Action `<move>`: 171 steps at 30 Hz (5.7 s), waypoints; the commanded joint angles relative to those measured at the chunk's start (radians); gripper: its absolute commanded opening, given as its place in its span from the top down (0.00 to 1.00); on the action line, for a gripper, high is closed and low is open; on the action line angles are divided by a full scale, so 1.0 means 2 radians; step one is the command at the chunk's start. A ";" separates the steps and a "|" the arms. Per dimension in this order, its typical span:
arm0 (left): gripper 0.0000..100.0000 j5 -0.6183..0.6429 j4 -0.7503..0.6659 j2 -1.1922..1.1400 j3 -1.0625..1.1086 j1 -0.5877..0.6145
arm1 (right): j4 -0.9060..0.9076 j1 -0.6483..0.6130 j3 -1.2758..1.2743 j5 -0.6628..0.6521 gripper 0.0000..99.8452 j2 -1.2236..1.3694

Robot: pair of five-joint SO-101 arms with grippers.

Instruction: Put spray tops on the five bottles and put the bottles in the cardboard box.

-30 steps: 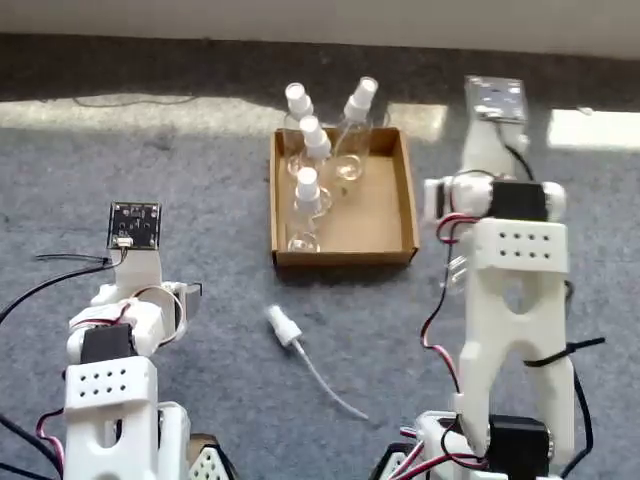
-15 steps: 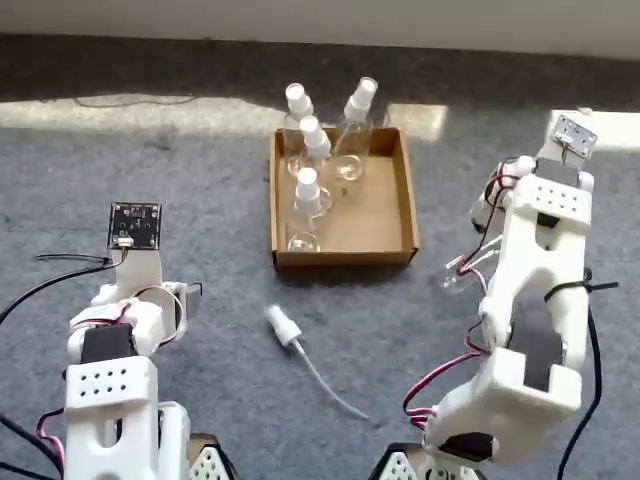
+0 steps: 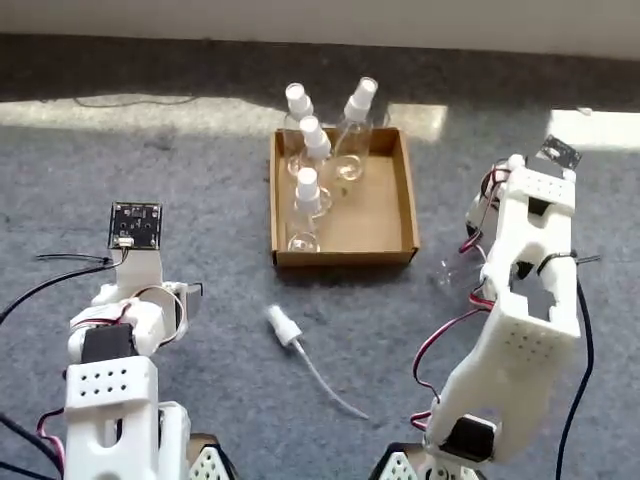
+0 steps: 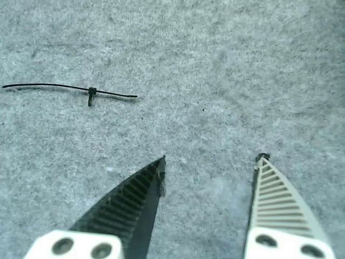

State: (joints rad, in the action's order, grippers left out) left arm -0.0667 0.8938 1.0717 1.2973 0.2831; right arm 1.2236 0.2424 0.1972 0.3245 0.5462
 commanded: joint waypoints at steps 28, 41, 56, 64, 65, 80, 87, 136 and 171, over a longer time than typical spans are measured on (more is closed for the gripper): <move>0.75 0.002 -0.005 0.003 -0.002 -0.009 | 0.125 0.020 0.079 -0.422 0.67 -0.003; 0.75 0.002 -0.005 0.003 -0.002 -0.009 | 0.066 0.039 0.092 -0.314 0.71 0.000; 0.75 0.002 -0.005 0.003 -0.002 -0.009 | 0.028 0.033 0.090 -0.311 0.74 0.039; 0.75 0.002 -0.008 0.006 0.007 -0.023 | 0.030 0.051 0.096 -0.272 0.75 0.076; 0.75 0.002 -0.008 0.006 0.008 -0.026 | 0.038 0.052 0.097 -0.272 0.75 0.076; 0.75 0.005 0.005 0.007 -0.018 -0.027 | 0.194 0.034 0.287 -0.334 1.00 0.076; 0.75 0.005 0.077 0.002 -0.102 -0.088 | 0.271 -0.014 0.464 -0.420 1.00 0.073; 0.76 0.219 -0.008 -0.258 -0.138 -0.374 | 0.214 -0.125 -0.153 -0.440 1.00 -0.454; 0.91 0.170 -0.023 -0.259 -0.100 -0.277 | 0.219 -0.125 -0.151 -0.440 1.00 -0.455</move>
State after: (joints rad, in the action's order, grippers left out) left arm 0.3276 0.8309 0.5562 1.1009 -0.2984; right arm 1.6640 0.0000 -0.1143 -0.5439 -0.3253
